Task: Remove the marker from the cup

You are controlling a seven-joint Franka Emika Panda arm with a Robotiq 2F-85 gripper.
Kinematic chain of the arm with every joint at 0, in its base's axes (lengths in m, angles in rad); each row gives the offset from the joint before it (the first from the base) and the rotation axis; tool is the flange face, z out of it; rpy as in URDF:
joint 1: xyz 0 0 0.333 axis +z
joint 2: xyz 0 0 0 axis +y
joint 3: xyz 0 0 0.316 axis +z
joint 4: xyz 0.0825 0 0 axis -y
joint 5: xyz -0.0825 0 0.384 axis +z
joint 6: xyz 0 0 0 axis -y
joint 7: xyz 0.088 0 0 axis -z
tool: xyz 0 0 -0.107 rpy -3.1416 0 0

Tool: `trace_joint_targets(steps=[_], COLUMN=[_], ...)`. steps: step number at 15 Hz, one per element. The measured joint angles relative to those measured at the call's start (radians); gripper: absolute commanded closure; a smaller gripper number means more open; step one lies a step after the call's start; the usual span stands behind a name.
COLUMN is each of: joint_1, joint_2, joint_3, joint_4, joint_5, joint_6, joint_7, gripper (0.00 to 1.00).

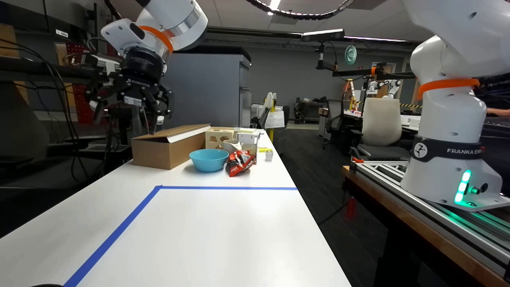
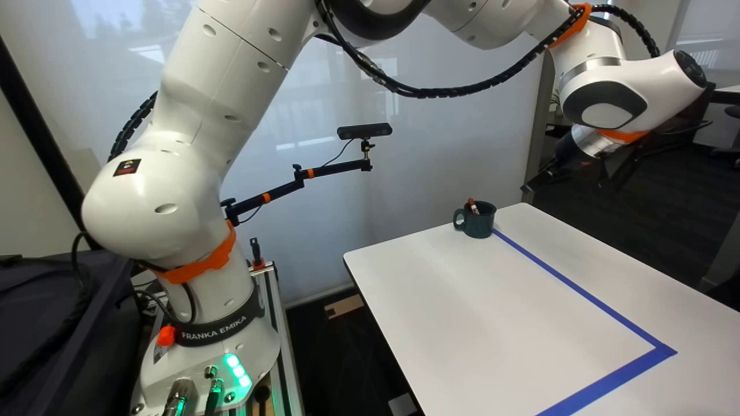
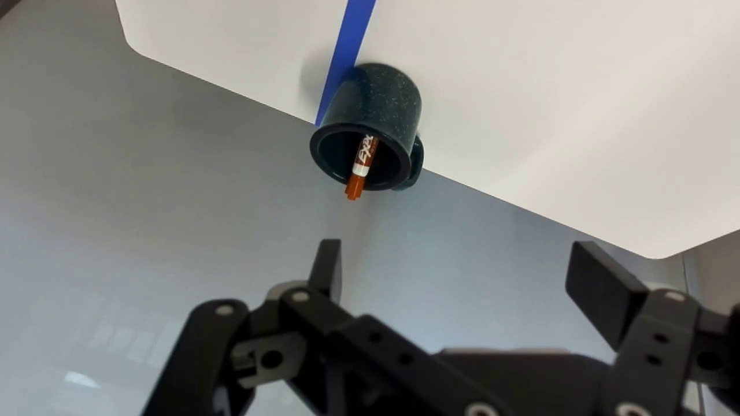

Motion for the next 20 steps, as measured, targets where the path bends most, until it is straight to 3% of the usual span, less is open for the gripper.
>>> trace_joint_targets(steps=[11, 20], joint_1=[-0.013, -0.027], joint_2=[0.095, 0.131], joint_3=[0.134, 0.204], joint_4=[0.128, 0.161], joint_5=[-0.176, -0.210], joint_6=[0.000, -0.053], joint_7=[0.120, 0.140], gripper=[0.00, 0.00])
